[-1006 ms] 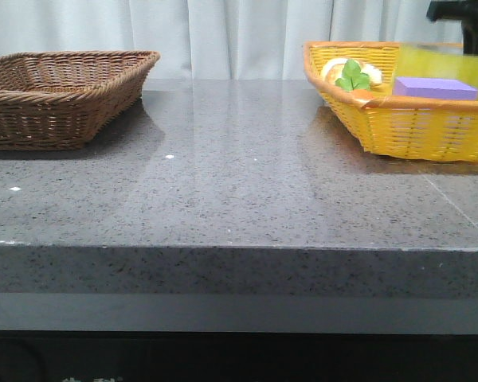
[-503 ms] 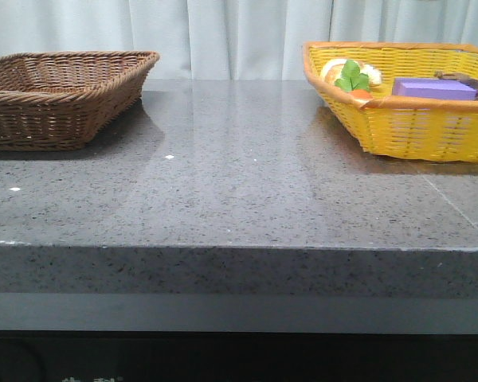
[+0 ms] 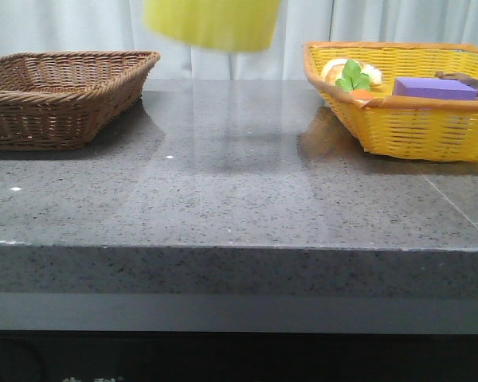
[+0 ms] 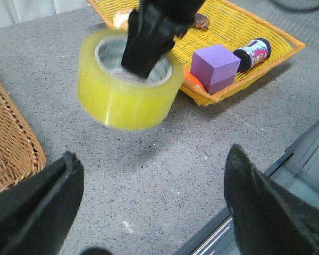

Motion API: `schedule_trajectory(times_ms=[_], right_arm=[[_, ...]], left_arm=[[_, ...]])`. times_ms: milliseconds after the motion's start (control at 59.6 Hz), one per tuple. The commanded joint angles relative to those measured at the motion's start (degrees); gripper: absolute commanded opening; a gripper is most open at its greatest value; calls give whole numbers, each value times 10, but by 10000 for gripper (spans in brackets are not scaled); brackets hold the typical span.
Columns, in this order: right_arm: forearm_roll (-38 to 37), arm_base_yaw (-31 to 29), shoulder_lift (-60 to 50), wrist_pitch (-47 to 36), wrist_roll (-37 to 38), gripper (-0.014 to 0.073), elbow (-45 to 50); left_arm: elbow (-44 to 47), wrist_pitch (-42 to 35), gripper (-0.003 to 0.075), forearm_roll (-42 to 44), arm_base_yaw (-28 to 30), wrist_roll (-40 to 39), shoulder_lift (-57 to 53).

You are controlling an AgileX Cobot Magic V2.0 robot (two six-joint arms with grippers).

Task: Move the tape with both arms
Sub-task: 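Lift the tape roll out and lower it onto the table between baskets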

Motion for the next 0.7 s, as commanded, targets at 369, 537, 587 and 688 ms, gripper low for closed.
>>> schedule_trajectory(times_ms=[369,537,587,688], right_arm=[[-18,9,58,-53,-6,157,-18],[-37,9,64,-59,-12,352,-18],[-42,9,64,-59,-12,398,-18],[-43,9,60,-55,-12,428,-20]], left_arm=[[-16,-41,543,-5,-6,0,-1],[-16,-41,543,-5,-6,0,-1],[-16,-41,543,-5,-6,0,-1],[-16,-41,543,-5,-6,0,-1]])
